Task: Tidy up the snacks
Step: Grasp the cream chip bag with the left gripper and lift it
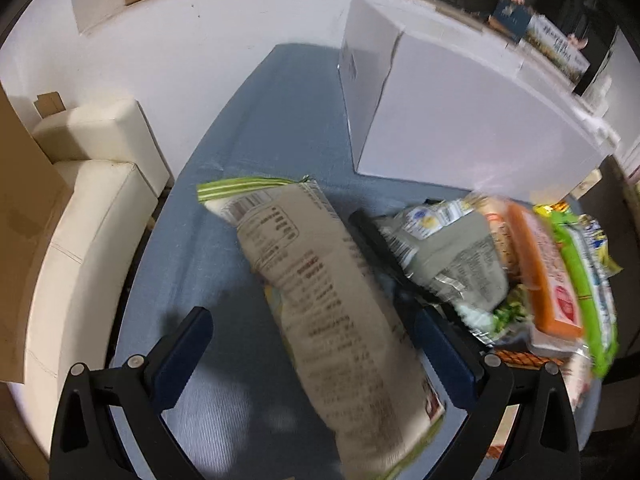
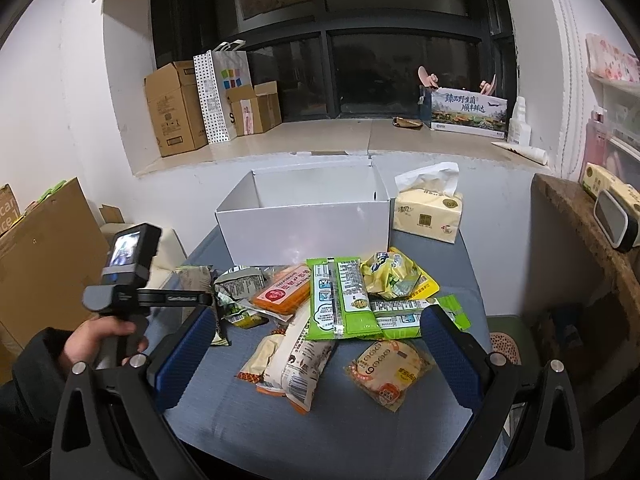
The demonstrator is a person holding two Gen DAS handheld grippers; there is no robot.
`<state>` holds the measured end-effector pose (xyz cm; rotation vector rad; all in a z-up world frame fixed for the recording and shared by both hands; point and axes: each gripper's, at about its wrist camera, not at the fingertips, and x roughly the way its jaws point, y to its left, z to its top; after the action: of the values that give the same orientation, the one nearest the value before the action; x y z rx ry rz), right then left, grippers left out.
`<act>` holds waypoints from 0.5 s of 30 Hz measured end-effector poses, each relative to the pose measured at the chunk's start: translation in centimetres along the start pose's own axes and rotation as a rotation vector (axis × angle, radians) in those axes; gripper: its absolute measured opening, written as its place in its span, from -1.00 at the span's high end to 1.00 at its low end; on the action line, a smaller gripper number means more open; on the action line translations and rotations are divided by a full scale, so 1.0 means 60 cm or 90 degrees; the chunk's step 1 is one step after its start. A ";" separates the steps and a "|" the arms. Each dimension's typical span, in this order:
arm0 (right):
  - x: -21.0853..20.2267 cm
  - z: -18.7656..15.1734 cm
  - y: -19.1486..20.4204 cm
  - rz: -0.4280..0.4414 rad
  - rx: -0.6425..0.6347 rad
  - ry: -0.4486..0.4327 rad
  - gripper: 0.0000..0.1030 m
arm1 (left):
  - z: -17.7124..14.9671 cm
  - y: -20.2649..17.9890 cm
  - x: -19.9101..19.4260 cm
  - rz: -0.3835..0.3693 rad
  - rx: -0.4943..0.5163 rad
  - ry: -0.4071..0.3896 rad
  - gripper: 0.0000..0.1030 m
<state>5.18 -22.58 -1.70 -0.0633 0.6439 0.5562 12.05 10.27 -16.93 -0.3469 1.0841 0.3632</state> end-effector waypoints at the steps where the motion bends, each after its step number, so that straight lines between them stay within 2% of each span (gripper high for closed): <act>1: 0.001 0.000 0.001 -0.001 -0.001 0.002 -1.00 | 0.001 -0.003 0.008 0.009 0.006 0.002 -0.95; 3: 0.001 -0.001 0.001 -0.004 -0.003 0.002 -1.00 | 0.001 -0.004 0.019 -0.001 0.008 0.010 -0.60; 4: 0.001 -0.002 0.000 -0.003 -0.002 0.002 -1.00 | -0.001 -0.001 0.023 -0.027 0.004 0.016 -0.51; 6: 0.003 -0.002 -0.001 -0.002 0.001 0.004 -1.00 | -0.004 -0.001 0.024 -0.034 0.006 0.011 -0.33; 10: 0.010 -0.006 -0.002 -0.003 0.005 0.012 -1.00 | -0.017 0.002 0.013 -0.055 0.026 -0.005 -0.21; 15: 0.018 -0.009 -0.005 0.008 0.011 0.023 -1.00 | -0.058 0.021 -0.039 -0.083 0.056 -0.059 0.12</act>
<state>5.76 -22.46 -2.79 -0.0528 0.6845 0.5621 7.75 9.54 -16.42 -0.3184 0.9785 0.2122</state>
